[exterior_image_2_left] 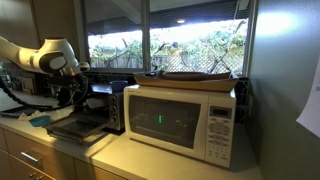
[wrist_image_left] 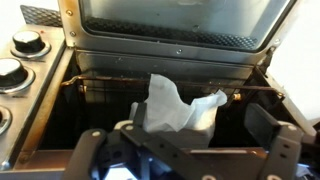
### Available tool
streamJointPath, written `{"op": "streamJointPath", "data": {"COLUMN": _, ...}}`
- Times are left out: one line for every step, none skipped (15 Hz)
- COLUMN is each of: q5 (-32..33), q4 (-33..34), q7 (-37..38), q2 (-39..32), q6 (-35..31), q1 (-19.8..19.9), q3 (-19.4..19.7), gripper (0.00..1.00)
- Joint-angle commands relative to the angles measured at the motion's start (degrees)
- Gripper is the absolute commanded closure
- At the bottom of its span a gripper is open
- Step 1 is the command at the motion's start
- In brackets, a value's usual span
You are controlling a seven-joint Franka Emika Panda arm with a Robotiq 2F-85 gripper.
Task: Place the napkin over the bowl on the left then put the napkin and bowl in the toaster oven.
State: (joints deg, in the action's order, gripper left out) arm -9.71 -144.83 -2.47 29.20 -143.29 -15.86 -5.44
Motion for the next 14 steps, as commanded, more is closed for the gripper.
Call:
{"op": "streamJointPath", "data": {"q5": -1.4, "q4": -2.4, "q7": -2.5, "q2": 9.8, "q6": 8.1, "q1": -0.4, "q3": 1.7, "gripper": 0.0}}
{"op": "streamJointPath", "data": {"q5": -1.7, "q4": -2.3, "q7": -2.5, "q2": 11.9, "q6": 9.7, "q1": -0.5, "q3": 2.0, "gripper": 0.0}}
{"op": "streamJointPath", "data": {"q5": -2.0, "q4": -2.2, "q7": -2.6, "q2": 13.6, "q6": 11.1, "q1": -0.6, "q3": 2.3, "gripper": 0.0}}
{"op": "streamJointPath", "data": {"q5": -3.1, "q4": -2.1, "q7": -2.4, "q2": 15.4, "q6": 12.5, "q1": -0.9, "q3": 2.8, "gripper": 0.0}}
{"op": "streamJointPath", "data": {"q5": -4.7, "q4": -1.9, "q7": -1.6, "q2": 17.2, "q6": 13.7, "q1": -1.1, "q3": 3.3, "gripper": 0.0}}
{"op": "streamJointPath", "data": {"q5": -5.9, "q4": -1.8, "q7": 0.1, "q2": 18.8, "q6": 14.3, "q1": -0.6, "q3": 3.2, "gripper": 0.0}}
{"op": "streamJointPath", "data": {"q5": -7.2, "q4": -1.6, "q7": 1.1, "q2": 20.4, "q6": 14.7, "q1": -0.2, "q3": 3.2, "gripper": 0.0}}
{"op": "streamJointPath", "data": {"q5": -8.4, "q4": -1.6, "q7": 2.3, "q2": 21.9, "q6": 14.9, "q1": 0.2, "q3": 3.2, "gripper": 0.0}}
{"op": "streamJointPath", "data": {"q5": -9.2, "q4": -1.6, "q7": 3.4, "q2": 23.2, "q6": 15.2, "q1": 0.6, "q3": 3.0, "gripper": 0.0}}
{"op": "streamJointPath", "data": {"q5": -9.9, "q4": -1.5, "q7": 4.7, "q2": 24.3, "q6": 15.3, "q1": 1.0, "q3": 2.7, "gripper": 0.0}}
{"op": "streamJointPath", "data": {"q5": -10.1, "q4": -1.4, "q7": 5.9, "q2": 25.2, "q6": 15.3, "q1": 1.6, "q3": 2.4, "gripper": 0.0}}
{"op": "streamJointPath", "data": {"q5": -8.9, "q4": 0.2, "q7": 3.3, "q2": 21.7, "q6": 13.9, "q1": 1.2, "q3": 2.4, "gripper": 0.0}}
{"op": "streamJointPath", "data": {"q5": -9.2, "q4": 0.2, "q7": 4.1, "q2": 22.8, "q6": 14.2, "q1": 1.5, "q3": 2.3, "gripper": 0.0}}
{"op": "streamJointPath", "data": {"q5": -9.4, "q4": 0.2, "q7": 4.5, "q2": 23.6, "q6": 14.6, "q1": 1.6, "q3": 2.3, "gripper": 0.0}}
